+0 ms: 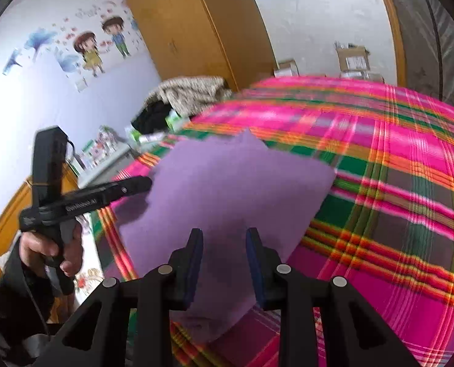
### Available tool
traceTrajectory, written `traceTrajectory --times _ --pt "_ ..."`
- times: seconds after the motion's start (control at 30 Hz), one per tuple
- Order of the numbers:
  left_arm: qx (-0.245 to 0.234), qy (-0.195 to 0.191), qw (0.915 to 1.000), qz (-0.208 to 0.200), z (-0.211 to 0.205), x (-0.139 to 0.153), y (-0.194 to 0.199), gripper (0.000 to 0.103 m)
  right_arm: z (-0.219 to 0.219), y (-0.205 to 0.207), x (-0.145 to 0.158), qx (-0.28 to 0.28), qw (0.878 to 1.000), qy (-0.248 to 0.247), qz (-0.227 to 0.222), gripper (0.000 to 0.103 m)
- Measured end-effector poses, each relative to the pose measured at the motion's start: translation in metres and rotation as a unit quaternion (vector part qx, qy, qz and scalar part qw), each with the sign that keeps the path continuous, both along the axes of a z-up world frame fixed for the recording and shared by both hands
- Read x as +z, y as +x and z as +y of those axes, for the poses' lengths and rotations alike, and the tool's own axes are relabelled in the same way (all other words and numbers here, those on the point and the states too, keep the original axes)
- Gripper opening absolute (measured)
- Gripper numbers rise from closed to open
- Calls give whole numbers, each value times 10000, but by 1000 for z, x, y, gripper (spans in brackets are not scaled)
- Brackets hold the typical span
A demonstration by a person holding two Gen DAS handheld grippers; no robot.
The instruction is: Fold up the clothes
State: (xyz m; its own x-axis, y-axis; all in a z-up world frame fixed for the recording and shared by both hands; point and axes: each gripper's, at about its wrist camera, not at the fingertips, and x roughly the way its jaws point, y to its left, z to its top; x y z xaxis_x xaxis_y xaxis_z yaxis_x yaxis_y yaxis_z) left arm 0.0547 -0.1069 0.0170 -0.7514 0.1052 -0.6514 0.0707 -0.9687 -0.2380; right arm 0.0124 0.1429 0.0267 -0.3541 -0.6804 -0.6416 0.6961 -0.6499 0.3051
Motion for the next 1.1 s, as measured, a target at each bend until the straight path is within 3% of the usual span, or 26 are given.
traceTrajectory --times 0.23,0.63,0.77,0.93,1.0,1.1 --pt "-17 -124 9999 39 -2 9 -6 32 -2 -9 7 -39 9999 -67 96 29" --pt "-99 -535 9985 -42 0 18 -57 32 -10 -53 4 -568 9982 -180 -105 30" --pt "-121 -467 9987 -181 -2 7 -64 33 -10 -62 -6 -613 9976 -179 -264 30" --pt "-6 -271 9994 -235 -10 -4 -67 50 -12 -68 -12 -579 9975 -178 -368 30" --pt "-4 12 9997 -236 -18 -7 -67 51 -9 -67 -10 -586 9973 -194 -388 30" --pt "-31 115 9998 -174 -21 -2 -59 50 -4 -64 -6 -619 9971 -204 -399 31"
